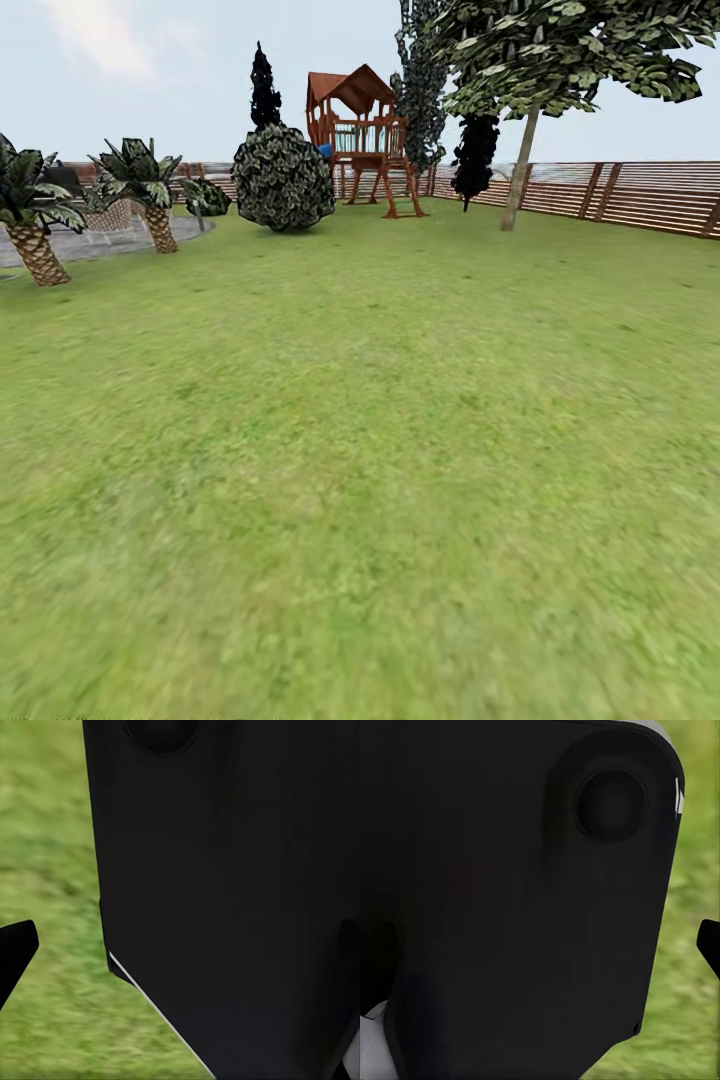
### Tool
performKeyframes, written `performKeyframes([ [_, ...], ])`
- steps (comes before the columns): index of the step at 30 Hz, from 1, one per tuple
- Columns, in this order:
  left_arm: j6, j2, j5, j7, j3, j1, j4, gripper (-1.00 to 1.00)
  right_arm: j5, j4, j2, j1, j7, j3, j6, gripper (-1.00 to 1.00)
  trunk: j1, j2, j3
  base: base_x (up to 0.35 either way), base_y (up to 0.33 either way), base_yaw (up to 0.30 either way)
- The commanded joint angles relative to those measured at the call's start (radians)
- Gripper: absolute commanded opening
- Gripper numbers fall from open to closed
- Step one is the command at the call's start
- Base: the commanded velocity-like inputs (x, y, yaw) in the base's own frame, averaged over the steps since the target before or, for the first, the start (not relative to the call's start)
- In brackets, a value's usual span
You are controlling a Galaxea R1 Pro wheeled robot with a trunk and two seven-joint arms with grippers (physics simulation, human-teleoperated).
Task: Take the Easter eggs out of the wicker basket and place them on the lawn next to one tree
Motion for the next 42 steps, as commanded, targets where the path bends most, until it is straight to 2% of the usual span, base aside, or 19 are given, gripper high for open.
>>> performKeyframes([
  [1,-0.001,0.0,0.001,-0.001,0.001,0.0,-0.001,1.0,0.002,0.001,0.0,0.0,0.003,0.0,-0.003,1.0,0.0,0.0,-0.001,0.0,0.0,0.004],
  [12,0.001,0.0,0.0,-0.001,-0.002,0.0,0.004,1.0,0.002,0.001,0.0,0.0,0.003,0.001,-0.005,1.0,0.0,0.0,-0.001,0.058,0.0,0.001],
  [35,0.001,0.0,0.001,-0.001,-0.002,0.0,0.007,1.0,0.003,0.002,0.0,0.0,0.003,0.002,-0.005,1.0,0.0,0.0,0.004,0.312,0.0,-0.03],
  [42,0.001,0.0,0.001,-0.001,-0.002,0.0,0.007,1.0,0.036,0.001,-0.001,0.0,0.001,0.015,-0.005,1.0,0.0,0.0,0.004,0.316,0.0,-0.002],
])
